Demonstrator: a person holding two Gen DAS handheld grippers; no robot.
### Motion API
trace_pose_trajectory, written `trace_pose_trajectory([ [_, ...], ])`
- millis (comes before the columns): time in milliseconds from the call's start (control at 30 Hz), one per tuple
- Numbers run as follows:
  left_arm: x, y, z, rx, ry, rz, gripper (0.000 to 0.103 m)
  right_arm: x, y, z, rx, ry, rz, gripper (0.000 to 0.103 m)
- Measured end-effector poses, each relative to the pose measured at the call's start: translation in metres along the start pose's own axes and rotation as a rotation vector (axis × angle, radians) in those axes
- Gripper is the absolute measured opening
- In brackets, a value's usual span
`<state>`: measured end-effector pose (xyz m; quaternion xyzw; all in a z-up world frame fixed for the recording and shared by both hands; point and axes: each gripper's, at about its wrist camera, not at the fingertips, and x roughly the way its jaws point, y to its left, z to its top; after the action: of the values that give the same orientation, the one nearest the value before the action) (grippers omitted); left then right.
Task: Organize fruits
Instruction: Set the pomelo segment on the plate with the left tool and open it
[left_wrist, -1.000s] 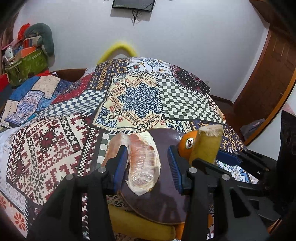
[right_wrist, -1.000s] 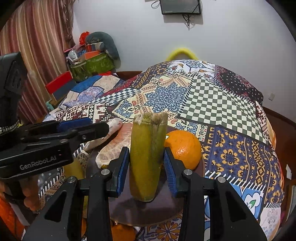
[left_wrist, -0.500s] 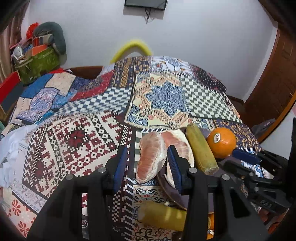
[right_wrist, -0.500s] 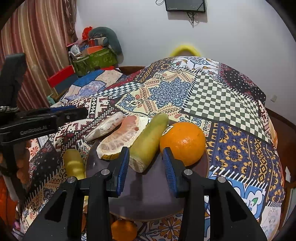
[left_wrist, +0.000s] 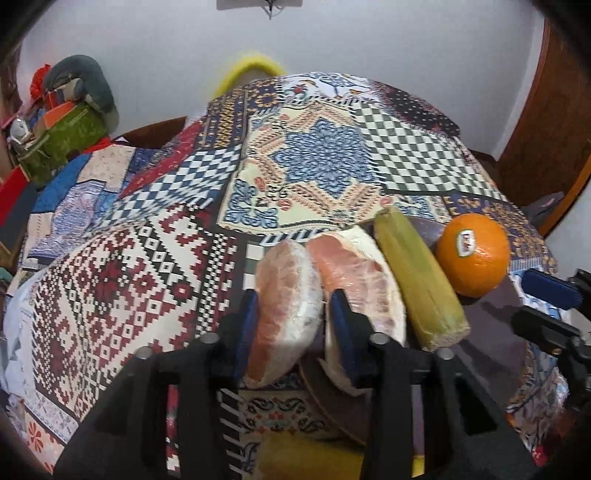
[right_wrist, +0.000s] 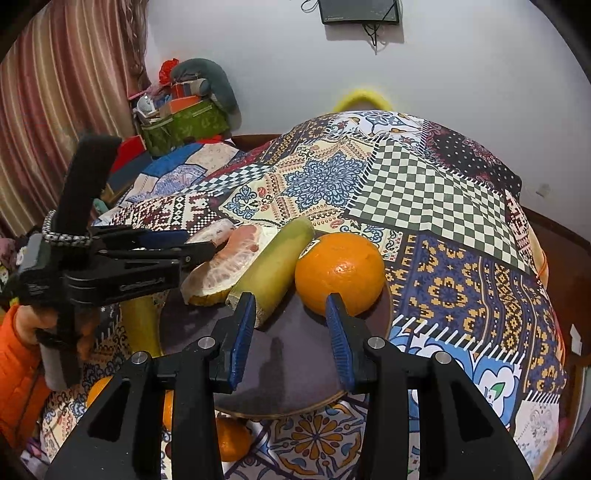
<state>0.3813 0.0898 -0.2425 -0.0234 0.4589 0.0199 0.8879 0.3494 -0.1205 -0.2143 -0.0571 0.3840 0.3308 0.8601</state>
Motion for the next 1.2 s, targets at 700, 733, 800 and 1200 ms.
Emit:
trace_pose_trajectory([
  [700,-0.045,-0.037,-0.007,0.065,-0.082,-0.074,0.029,-0.016,-0.002,-0.010,0.037,-0.019,0.017,0.036],
  [733,-0.044,-0.041,-0.008,0.078,-0.069,-0.084,0.029,-0.017,-0.001,-0.011,0.036,-0.019,0.016,0.036],
  [800,-0.043,-0.045,-0.010,0.083,-0.045,-0.115,0.028,-0.020,0.000,-0.012,0.035,-0.019,0.015,0.036],
  [1200,-0.100,-0.044,-0.033,0.051,-0.088,-0.134,0.030,-0.050,0.015,-0.022,0.032,-0.041,0.002,0.044],
])
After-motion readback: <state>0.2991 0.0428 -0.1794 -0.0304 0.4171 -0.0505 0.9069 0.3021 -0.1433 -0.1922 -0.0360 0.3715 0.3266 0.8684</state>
